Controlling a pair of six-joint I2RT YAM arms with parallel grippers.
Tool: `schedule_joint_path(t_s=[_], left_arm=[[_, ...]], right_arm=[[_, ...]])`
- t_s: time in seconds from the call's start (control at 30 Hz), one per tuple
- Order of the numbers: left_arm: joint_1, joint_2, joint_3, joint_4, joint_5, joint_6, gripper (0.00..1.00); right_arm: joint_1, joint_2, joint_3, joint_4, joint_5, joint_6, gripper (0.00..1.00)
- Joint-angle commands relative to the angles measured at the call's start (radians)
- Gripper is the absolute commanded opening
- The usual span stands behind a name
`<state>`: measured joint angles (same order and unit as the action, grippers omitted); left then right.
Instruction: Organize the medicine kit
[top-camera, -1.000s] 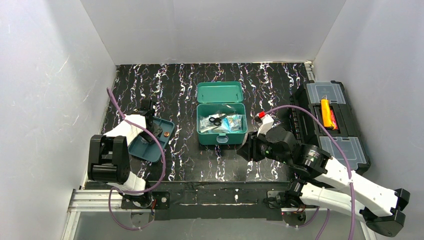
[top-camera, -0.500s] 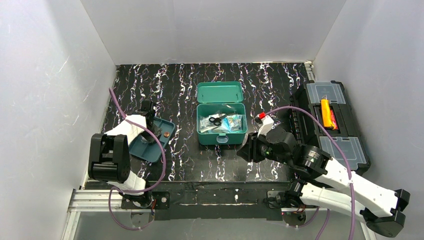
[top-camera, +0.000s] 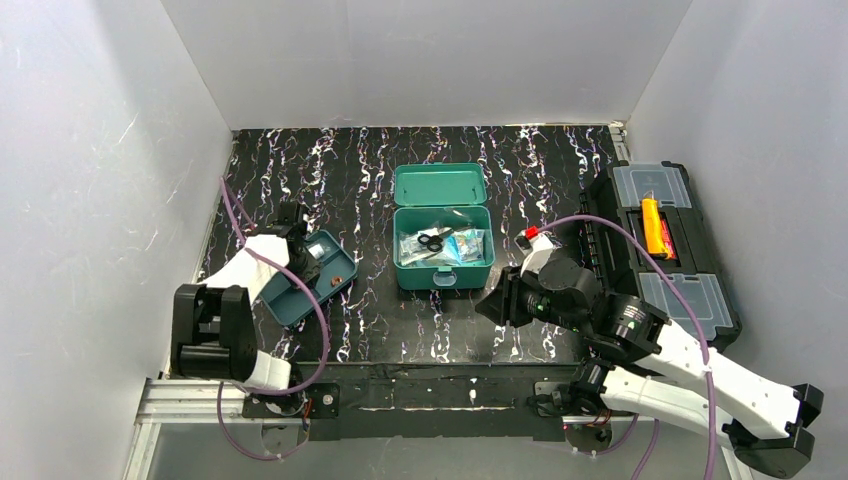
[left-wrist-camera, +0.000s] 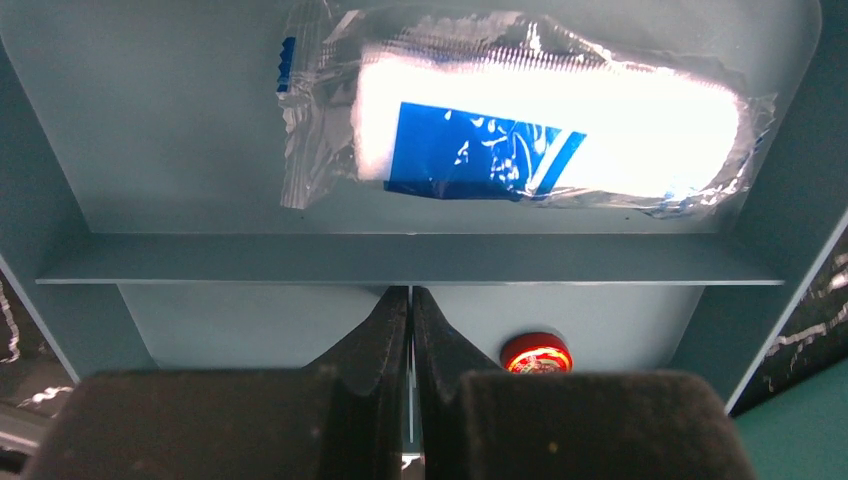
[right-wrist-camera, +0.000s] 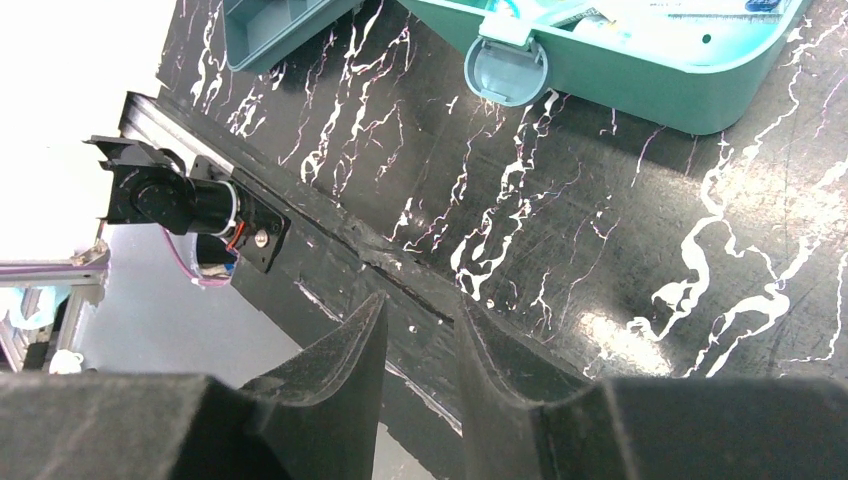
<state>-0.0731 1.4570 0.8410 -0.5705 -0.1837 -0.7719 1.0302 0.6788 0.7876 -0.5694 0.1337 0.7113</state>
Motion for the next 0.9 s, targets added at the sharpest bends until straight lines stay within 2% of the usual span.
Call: schedule_joint_path(t_s=[0.0, 0.3, 0.53, 0.63, 0.87], left_arm=[[0.006, -0.111, 0.067, -0.086, 0.013, 0.094, 0.00], [0.007, -0.139, 0.314, -0.272, 0.087, 0.258, 0.00], [-0.003, -0.100, 0.550, -0.387, 0.247, 0.294, 0.00], [-0.046, -0.084, 0.637, -0.427, 0.264, 0.295, 0.00], [-0.207, -0.022, 0.806, -0.503, 0.203, 0.272, 0.00]], right_arm=[[-0.001, -0.024, -0.002, 0.026, -0.005, 0.015, 0.37], [-0.001, -0.056, 0.018, -0.024, 0.015, 0.020, 0.36], [-0.001, -0.098, 0.038, -0.078, 0.036, 0.016, 0.36], [-0.001, -0.111, 0.058, -0.124, 0.060, 0.012, 0.37], [-0.001, -0.133, 0.105, -0.243, 0.115, 0.003, 0.40]])
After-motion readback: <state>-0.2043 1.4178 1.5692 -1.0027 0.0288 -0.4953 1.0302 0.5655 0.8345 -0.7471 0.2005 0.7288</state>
